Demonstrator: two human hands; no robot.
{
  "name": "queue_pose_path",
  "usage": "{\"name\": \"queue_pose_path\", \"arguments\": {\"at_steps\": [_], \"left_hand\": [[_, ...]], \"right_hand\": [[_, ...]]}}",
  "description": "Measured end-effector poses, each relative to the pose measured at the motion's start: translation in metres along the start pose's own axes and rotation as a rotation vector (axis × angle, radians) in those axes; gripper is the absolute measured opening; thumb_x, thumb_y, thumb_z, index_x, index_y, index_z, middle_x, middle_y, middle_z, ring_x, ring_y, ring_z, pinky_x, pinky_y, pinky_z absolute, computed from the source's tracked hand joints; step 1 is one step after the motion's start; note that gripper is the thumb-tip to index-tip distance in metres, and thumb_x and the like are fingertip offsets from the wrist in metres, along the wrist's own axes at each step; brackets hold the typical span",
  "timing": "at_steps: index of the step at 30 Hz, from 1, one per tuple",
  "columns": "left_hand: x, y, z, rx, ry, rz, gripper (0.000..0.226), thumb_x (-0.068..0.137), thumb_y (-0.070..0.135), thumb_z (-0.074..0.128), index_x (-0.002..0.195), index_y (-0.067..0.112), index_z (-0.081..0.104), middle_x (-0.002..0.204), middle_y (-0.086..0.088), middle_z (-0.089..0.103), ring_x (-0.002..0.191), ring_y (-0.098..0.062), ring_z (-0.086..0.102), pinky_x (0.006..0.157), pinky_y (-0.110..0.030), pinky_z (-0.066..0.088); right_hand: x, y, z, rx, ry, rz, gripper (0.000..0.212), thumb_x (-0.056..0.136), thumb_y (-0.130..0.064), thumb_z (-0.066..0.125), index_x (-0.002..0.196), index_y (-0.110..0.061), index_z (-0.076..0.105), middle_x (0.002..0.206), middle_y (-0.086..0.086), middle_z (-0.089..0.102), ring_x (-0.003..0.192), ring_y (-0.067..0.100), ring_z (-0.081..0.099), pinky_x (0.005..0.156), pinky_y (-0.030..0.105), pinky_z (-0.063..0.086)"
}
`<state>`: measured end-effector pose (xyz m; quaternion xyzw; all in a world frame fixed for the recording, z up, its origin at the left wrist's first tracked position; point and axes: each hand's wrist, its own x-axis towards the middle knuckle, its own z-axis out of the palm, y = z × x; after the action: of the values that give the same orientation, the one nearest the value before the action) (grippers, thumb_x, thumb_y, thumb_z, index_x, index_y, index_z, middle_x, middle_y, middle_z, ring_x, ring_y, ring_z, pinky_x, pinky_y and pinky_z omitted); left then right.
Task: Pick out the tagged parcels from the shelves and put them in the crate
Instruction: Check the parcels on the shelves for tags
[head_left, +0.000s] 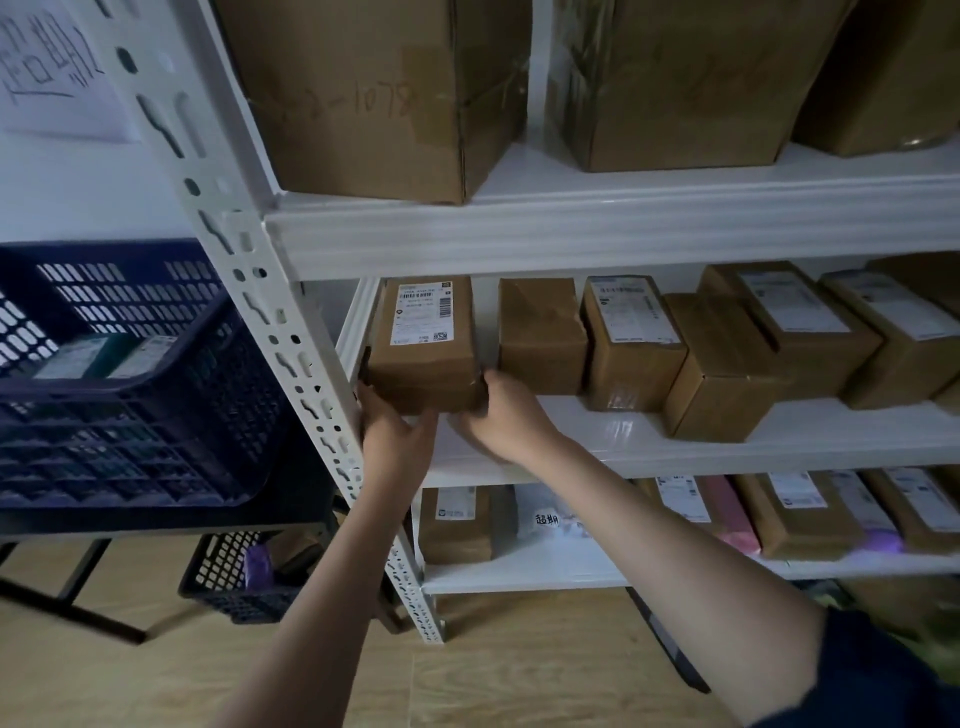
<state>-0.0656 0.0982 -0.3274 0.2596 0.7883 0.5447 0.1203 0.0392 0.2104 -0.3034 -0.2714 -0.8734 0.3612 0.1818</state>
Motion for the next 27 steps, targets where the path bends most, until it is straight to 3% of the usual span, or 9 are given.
{"name": "queue_pose_path", "arguments": {"at_steps": [5, 8, 11, 14, 16, 19, 22, 24, 27], "left_hand": [[0.014, -0.006, -0.005, 0.176, -0.059, 0.008, 0.072, 0.086, 0.021, 0.073, 0.146, 0.018, 0.033, 0.133, -0.006, 0.047, 0.124, -0.027, 0.051, 0.1, -0.035, 0.047], [0.006, -0.003, -0.01, 0.185, -0.083, 0.028, 0.054, 0.084, 0.014, 0.07, 0.13, 0.018, 0.043, 0.118, -0.003, 0.054, 0.108, -0.025, 0.059, 0.085, -0.034, 0.053], [-0.02, 0.003, -0.019, 0.122, -0.086, 0.017, 0.044, 0.088, 0.017, 0.067, 0.124, 0.022, 0.043, 0.109, 0.004, 0.059, 0.096, -0.017, 0.063, 0.069, -0.029, 0.051], [-0.048, -0.002, -0.03, 0.099, -0.071, 0.028, 0.051, 0.087, 0.028, 0.075, 0.126, 0.024, 0.042, 0.107, 0.019, 0.057, 0.095, 0.005, 0.059, 0.069, -0.015, 0.047], [-0.053, -0.007, -0.035, 0.1, -0.106, 0.047, 0.059, 0.084, 0.019, 0.079, 0.131, 0.021, 0.043, 0.11, 0.018, 0.059, 0.1, 0.005, 0.06, 0.071, -0.009, 0.047], [-0.041, -0.007, -0.041, 0.086, -0.197, 0.053, 0.076, 0.078, 0.021, 0.084, 0.141, 0.023, 0.041, 0.12, 0.015, 0.065, 0.107, -0.001, 0.064, 0.082, -0.019, 0.054], [-0.032, 0.002, -0.041, 0.113, -0.237, 0.052, 0.077, 0.072, 0.03, 0.088, 0.138, 0.034, 0.048, 0.111, 0.019, 0.07, 0.099, 0.002, 0.066, 0.078, -0.019, 0.053], [-0.033, 0.009, -0.037, 0.106, -0.213, 0.058, 0.072, 0.073, 0.025, 0.087, 0.134, 0.034, 0.051, 0.107, 0.019, 0.069, 0.097, 0.003, 0.064, 0.074, -0.015, 0.05], [-0.04, 0.011, -0.03, 0.081, -0.186, 0.071, 0.068, 0.074, 0.018, 0.083, 0.131, 0.035, 0.049, 0.114, 0.015, 0.067, 0.104, -0.003, 0.063, 0.082, -0.023, 0.055]], "right_hand": [[0.008, 0.002, -0.005, 0.005, 0.029, 0.01, 0.023, 0.089, -0.016, 0.07, 0.073, -0.022, 0.054, 0.067, -0.008, 0.058, 0.063, 0.003, 0.056, 0.052, 0.016, 0.034], [-0.003, 0.005, -0.006, 0.052, 0.055, 0.029, 0.012, 0.087, -0.019, 0.071, 0.084, -0.019, 0.059, 0.07, -0.009, 0.061, 0.066, 0.004, 0.059, 0.055, 0.016, 0.036], [-0.021, 0.009, -0.007, 0.061, 0.054, 0.062, 0.018, 0.084, -0.021, 0.074, 0.094, -0.016, 0.061, 0.082, -0.006, 0.064, 0.076, 0.009, 0.061, 0.06, 0.019, 0.039], [-0.04, 0.019, -0.01, -0.005, 0.029, 0.094, 0.033, 0.079, -0.031, 0.078, 0.103, -0.016, 0.063, 0.094, -0.004, 0.066, 0.085, 0.01, 0.063, 0.067, 0.021, 0.047], [-0.047, 0.023, -0.011, -0.038, 0.003, 0.078, 0.042, 0.077, -0.037, 0.08, 0.11, -0.018, 0.062, 0.096, -0.007, 0.066, 0.087, 0.01, 0.064, 0.072, 0.023, 0.053], [-0.043, 0.019, -0.015, -0.014, -0.037, 0.041, 0.056, 0.076, -0.035, 0.083, 0.124, -0.018, 0.06, 0.101, -0.007, 0.069, 0.091, 0.01, 0.066, 0.074, 0.02, 0.053], [-0.035, 0.01, -0.022, -0.033, -0.057, 0.023, 0.049, 0.078, -0.032, 0.082, 0.122, -0.017, 0.064, 0.099, -0.005, 0.072, 0.091, 0.011, 0.068, 0.066, 0.013, 0.043], [-0.034, 0.008, -0.021, -0.043, -0.026, 0.022, 0.05, 0.078, -0.035, 0.082, 0.121, -0.016, 0.065, 0.1, -0.004, 0.072, 0.092, 0.014, 0.068, 0.068, 0.016, 0.044], [-0.041, 0.008, -0.016, -0.058, 0.07, 0.029, 0.063, 0.077, -0.038, 0.083, 0.132, -0.017, 0.059, 0.11, 0.001, 0.068, 0.099, 0.018, 0.065, 0.08, 0.026, 0.053]]}}
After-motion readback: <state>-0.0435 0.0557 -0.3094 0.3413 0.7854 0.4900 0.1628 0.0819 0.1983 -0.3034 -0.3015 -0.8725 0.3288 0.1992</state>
